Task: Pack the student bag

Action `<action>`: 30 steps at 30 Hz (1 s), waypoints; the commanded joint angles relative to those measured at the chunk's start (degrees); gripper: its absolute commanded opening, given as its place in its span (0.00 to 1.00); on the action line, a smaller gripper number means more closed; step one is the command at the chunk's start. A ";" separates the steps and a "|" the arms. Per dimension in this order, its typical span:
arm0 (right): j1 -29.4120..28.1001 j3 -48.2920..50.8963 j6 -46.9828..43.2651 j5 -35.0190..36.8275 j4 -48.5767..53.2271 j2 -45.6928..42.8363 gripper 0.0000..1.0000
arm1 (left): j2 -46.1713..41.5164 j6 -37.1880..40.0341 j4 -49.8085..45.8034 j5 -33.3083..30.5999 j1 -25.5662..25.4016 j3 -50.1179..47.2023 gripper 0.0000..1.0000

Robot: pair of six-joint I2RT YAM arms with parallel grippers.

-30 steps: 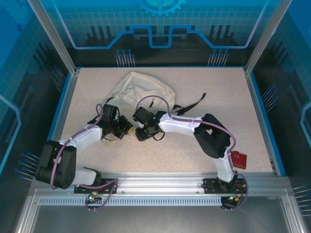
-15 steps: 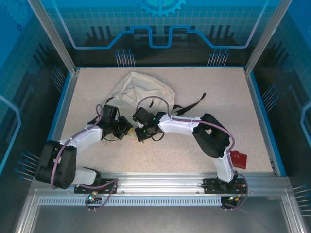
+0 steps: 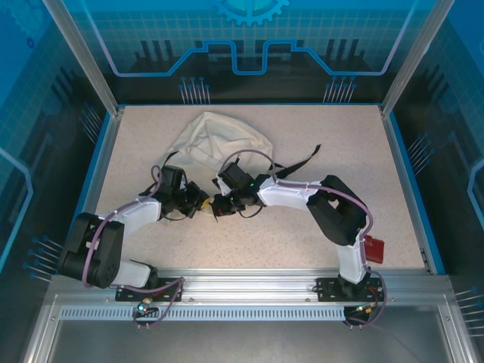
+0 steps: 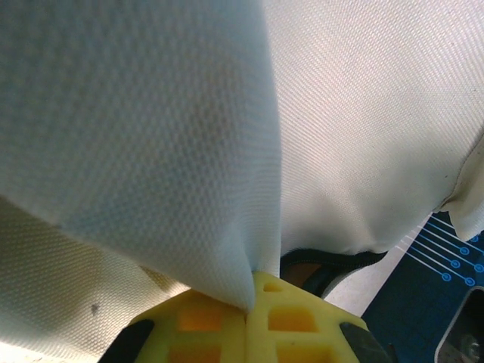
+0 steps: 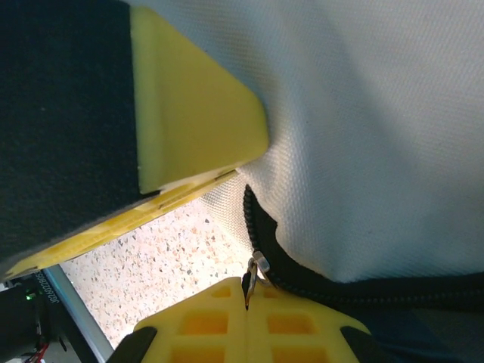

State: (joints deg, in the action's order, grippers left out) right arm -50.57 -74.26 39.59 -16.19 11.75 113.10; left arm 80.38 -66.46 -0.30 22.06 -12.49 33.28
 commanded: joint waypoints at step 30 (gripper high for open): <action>2.37 0.90 -6.47 1.32 8.40 -6.33 0.00 | 2.34 -1.53 4.16 2.42 1.33 -1.00 0.40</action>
State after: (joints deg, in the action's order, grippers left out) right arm -47.37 -71.13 34.39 -13.80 18.13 105.49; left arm 80.99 -66.57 0.16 23.77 -11.20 32.62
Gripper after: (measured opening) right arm 0.042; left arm 0.420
